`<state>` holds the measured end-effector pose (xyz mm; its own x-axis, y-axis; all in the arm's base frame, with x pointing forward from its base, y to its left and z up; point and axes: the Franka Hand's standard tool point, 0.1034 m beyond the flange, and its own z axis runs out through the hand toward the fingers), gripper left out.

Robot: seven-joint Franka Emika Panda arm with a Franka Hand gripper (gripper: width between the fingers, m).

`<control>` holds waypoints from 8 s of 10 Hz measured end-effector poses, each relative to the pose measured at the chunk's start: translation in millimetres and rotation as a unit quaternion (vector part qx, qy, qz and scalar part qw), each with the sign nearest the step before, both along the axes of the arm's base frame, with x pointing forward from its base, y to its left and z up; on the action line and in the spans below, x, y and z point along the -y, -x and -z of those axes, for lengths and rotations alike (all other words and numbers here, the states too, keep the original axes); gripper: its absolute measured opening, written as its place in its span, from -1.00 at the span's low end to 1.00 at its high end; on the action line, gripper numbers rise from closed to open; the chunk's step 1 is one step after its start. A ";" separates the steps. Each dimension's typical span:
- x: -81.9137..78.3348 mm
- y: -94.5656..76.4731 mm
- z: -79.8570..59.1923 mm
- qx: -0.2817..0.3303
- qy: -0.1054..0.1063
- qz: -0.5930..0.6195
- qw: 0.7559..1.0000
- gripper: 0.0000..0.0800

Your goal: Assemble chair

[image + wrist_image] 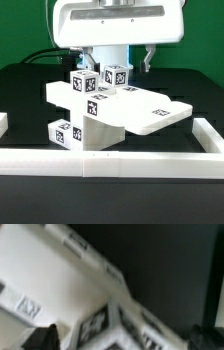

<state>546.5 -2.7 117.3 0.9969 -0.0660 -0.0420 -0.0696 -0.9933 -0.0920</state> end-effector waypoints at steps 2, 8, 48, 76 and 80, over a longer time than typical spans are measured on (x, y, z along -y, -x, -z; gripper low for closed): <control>0.9 -4.5 0.4 0.017 0.005 -0.010 1.000 0.62; 6.1 -3.5 1.9 0.031 0.015 -0.271 0.962 0.62; -2.5 -14.9 0.7 0.012 -0.011 0.450 0.893 0.57; -3.6 -15.4 2.4 0.036 0.014 0.240 0.970 -0.29; -4.4 -15.4 2.5 0.026 0.010 0.346 0.938 -0.29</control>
Offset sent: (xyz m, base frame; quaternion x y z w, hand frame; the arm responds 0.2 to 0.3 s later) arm 0.0000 0.0000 0.0000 0.0000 0.0000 -0.1296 0.9916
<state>561.9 1.7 114.8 0.7152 -0.6988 0.0138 -0.6947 -0.7129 -0.0954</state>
